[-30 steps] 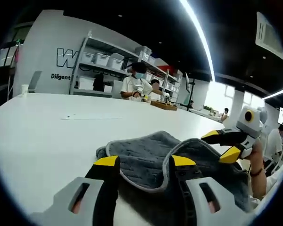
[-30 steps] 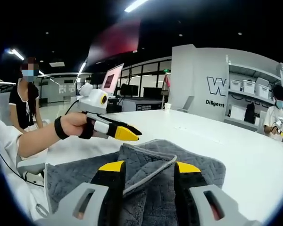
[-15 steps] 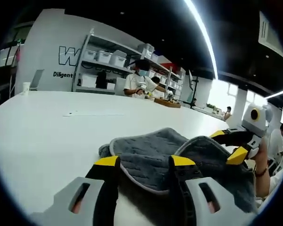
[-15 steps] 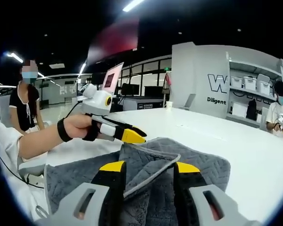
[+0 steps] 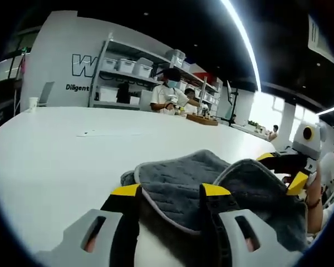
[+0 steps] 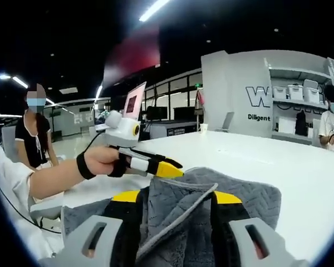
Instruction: Open the folded towel by lifting each exposed corner and separating the folded layers until the towel lies flat within the target outline without major curled edges
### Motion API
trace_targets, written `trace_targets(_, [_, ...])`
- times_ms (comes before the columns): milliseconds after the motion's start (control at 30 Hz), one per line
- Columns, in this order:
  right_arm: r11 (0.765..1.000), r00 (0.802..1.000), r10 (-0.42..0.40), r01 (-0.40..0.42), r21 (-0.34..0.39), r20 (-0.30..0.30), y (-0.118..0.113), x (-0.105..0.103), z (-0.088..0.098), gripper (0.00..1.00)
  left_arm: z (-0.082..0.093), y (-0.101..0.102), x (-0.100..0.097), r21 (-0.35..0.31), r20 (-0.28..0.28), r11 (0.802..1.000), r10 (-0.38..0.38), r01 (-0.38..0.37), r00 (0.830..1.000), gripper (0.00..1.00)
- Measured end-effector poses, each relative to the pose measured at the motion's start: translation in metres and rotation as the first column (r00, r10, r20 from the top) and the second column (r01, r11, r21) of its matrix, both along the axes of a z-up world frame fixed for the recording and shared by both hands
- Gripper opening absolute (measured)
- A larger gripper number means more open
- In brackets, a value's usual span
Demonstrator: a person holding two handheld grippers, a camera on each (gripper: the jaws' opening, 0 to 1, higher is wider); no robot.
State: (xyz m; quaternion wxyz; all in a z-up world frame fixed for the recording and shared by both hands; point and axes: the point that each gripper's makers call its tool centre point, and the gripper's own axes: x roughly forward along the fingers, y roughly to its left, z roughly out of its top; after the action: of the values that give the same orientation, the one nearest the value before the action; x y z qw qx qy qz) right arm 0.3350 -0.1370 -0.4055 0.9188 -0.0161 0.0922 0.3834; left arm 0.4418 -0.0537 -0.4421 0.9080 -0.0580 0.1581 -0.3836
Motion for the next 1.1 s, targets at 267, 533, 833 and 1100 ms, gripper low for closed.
trace_targets(267, [0.999,1.000,-0.024,0.025,-0.024,0.004,-0.006,0.003,-0.003,0.46,-0.006,0.001,0.005,0.007,-0.008,1.000,0.016,-0.016,1.000,0.40])
trace_targets(533, [0.999,1.000,-0.028,0.028,-0.027,-0.006,-0.007,0.003,-0.006,0.46,-0.012,0.000,0.011,0.019,-0.018,1.000,0.022,-0.022,1.000,0.41])
trace_targets(833, [0.999,0.999,-0.030,0.030,-0.038,-0.019,-0.005,0.004,-0.009,0.46,-0.013,-0.003,0.013,0.028,-0.029,0.999,0.016,-0.015,0.999,0.41])
trace_targets(1100, [0.999,1.000,-0.026,0.025,-0.037,-0.014,-0.004,0.003,-0.007,0.46,-0.017,-0.005,0.016,0.055,-0.042,0.998,0.014,-0.012,0.999,0.41])
